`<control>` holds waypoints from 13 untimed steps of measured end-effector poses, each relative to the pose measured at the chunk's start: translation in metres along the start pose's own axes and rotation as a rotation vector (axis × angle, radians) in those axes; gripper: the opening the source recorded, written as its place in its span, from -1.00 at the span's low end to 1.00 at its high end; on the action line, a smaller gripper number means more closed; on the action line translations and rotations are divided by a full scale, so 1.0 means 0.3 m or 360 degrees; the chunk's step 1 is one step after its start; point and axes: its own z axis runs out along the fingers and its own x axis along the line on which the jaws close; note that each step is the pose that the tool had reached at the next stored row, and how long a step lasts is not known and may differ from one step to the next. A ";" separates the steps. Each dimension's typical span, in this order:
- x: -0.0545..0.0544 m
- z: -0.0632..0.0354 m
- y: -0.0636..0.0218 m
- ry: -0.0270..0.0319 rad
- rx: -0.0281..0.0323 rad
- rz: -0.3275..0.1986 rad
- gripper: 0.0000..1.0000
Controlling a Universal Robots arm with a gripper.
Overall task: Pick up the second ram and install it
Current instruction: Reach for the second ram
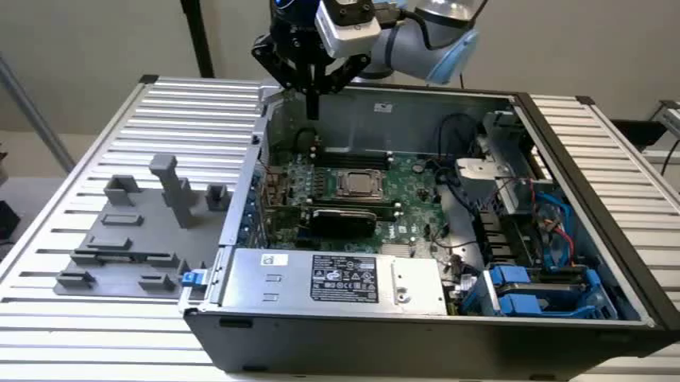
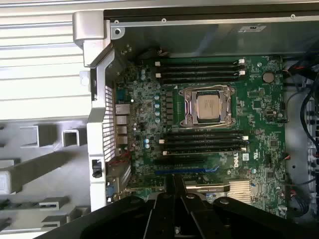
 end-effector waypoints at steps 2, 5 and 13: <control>0.000 0.000 0.000 0.00000 0.00000 0.0000 -0.79; 0.000 0.000 0.000 0.00000 0.00000 0.0000 -0.79; 0.002 0.000 0.000 -0.00001 0.00001 0.0000 -0.79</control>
